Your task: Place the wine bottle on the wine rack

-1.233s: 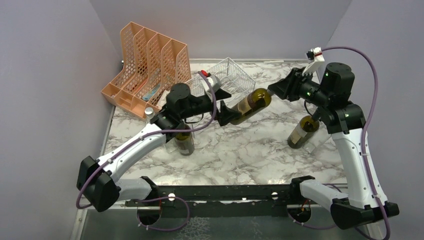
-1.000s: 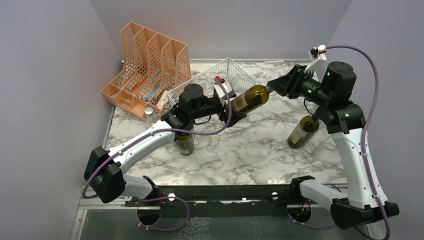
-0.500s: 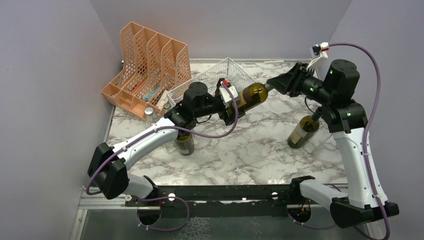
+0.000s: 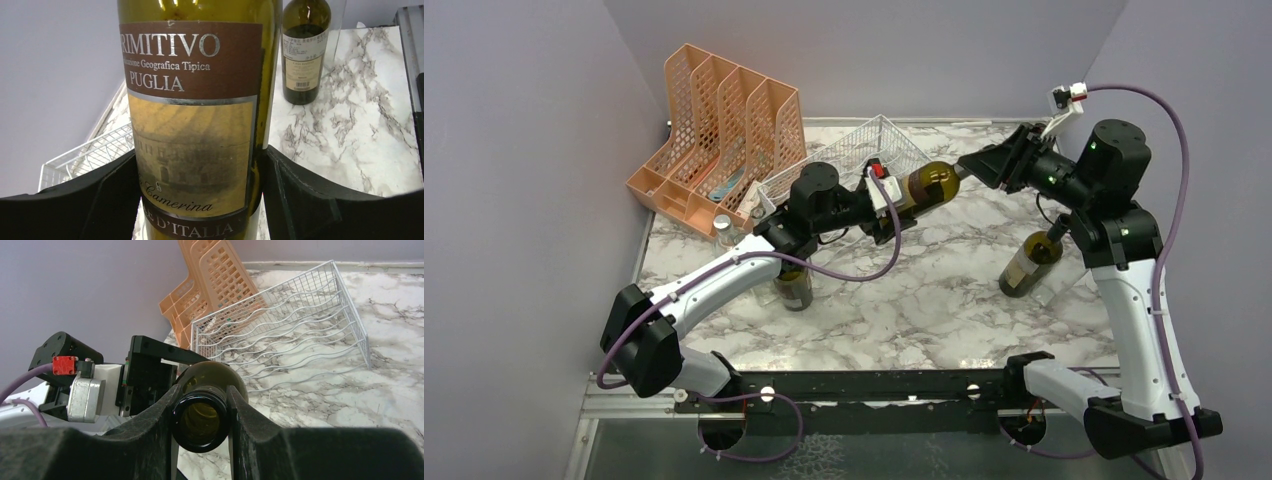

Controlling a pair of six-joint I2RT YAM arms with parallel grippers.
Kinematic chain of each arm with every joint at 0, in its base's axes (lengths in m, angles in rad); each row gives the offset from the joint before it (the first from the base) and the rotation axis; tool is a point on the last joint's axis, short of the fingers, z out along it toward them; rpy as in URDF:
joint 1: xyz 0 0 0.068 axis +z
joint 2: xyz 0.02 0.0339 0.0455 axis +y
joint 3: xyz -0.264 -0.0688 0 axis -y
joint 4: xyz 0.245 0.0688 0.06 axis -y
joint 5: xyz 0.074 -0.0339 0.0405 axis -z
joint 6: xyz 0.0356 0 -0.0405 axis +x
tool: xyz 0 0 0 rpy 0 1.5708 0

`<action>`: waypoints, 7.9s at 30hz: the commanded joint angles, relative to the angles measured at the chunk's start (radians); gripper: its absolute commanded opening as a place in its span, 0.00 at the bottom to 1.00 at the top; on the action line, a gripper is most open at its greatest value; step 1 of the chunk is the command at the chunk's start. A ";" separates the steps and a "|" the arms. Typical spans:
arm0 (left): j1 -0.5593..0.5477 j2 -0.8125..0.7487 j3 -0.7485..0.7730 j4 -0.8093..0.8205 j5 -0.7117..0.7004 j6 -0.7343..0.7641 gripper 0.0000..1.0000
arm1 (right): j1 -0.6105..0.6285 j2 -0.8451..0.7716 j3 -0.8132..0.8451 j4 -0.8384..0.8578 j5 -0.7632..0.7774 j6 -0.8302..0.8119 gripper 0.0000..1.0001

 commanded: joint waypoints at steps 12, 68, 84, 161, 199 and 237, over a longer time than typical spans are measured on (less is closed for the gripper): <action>-0.001 -0.003 0.072 0.117 -0.050 0.485 0.00 | 0.005 -0.062 0.108 -0.179 0.016 -0.152 0.74; -0.060 0.053 0.180 0.039 0.003 1.545 0.00 | 0.092 -0.079 -0.295 -0.124 0.033 -0.505 0.54; -0.063 0.047 0.145 0.078 -0.016 1.456 0.96 | 0.092 -0.128 -0.268 -0.031 0.199 -0.399 0.01; -0.054 -0.214 0.193 -0.430 -0.799 -0.340 0.99 | 0.469 0.060 -0.679 0.111 0.179 -0.084 0.01; -0.053 -0.276 0.176 -0.449 -0.710 -0.381 0.99 | 0.670 0.295 -0.736 0.696 0.185 0.176 0.01; -0.054 -0.282 0.202 -0.480 -0.698 -0.385 0.99 | 0.681 0.802 -0.390 0.902 0.337 0.262 0.33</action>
